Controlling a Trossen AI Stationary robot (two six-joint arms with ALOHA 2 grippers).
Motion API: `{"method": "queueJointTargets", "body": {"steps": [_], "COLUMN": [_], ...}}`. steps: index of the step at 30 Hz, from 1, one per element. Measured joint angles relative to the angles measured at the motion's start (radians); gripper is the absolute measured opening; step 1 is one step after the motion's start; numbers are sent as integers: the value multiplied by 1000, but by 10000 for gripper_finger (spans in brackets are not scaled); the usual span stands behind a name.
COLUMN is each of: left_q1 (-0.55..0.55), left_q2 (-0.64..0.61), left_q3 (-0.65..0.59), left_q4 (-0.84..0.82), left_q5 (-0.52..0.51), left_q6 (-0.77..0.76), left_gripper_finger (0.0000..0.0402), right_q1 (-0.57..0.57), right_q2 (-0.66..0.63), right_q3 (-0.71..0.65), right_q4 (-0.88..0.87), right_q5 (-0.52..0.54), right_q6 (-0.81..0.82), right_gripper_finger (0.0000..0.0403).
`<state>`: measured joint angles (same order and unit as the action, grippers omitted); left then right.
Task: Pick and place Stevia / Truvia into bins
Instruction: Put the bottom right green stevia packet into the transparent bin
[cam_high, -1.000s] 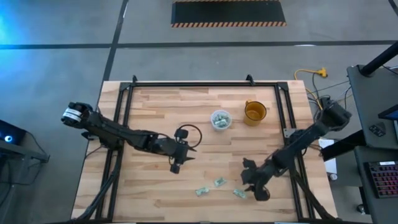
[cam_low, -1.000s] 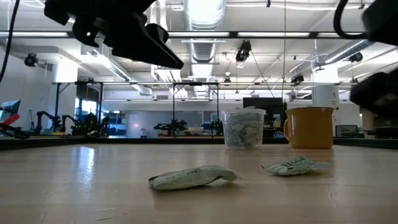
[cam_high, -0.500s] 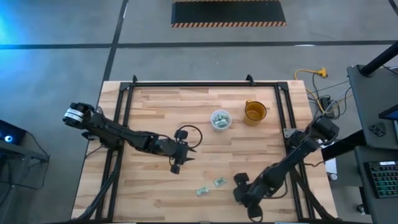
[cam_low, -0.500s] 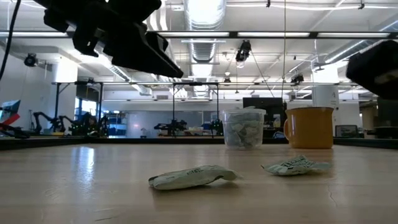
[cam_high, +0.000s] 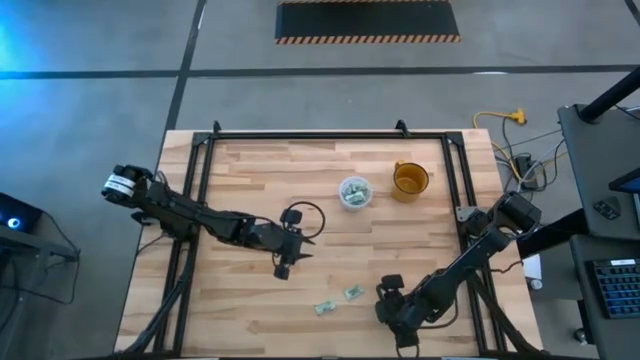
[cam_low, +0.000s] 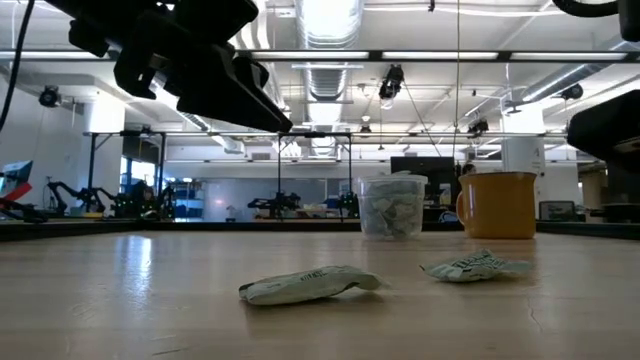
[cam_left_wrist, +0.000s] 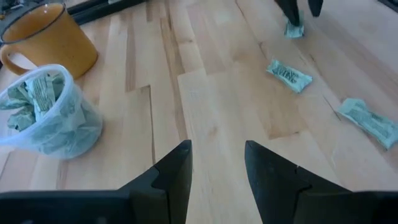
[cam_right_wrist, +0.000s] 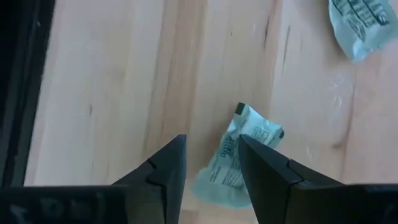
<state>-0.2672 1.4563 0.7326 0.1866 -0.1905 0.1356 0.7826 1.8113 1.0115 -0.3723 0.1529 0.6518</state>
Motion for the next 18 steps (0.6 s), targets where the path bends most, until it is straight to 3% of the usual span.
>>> {"method": "queueJointTargets", "body": {"steps": [18], "left_q1": [0], "left_q2": [0], "left_q3": [-2], "left_q4": [14], "left_q5": [0], "left_q6": [0], "left_gripper_finger": [132], "right_q1": [-4], "right_q2": [3], "right_q3": [-4], "right_q4": [-106], "right_q5": [59], "right_q6": [3], "right_gripper_finger": [125]}}
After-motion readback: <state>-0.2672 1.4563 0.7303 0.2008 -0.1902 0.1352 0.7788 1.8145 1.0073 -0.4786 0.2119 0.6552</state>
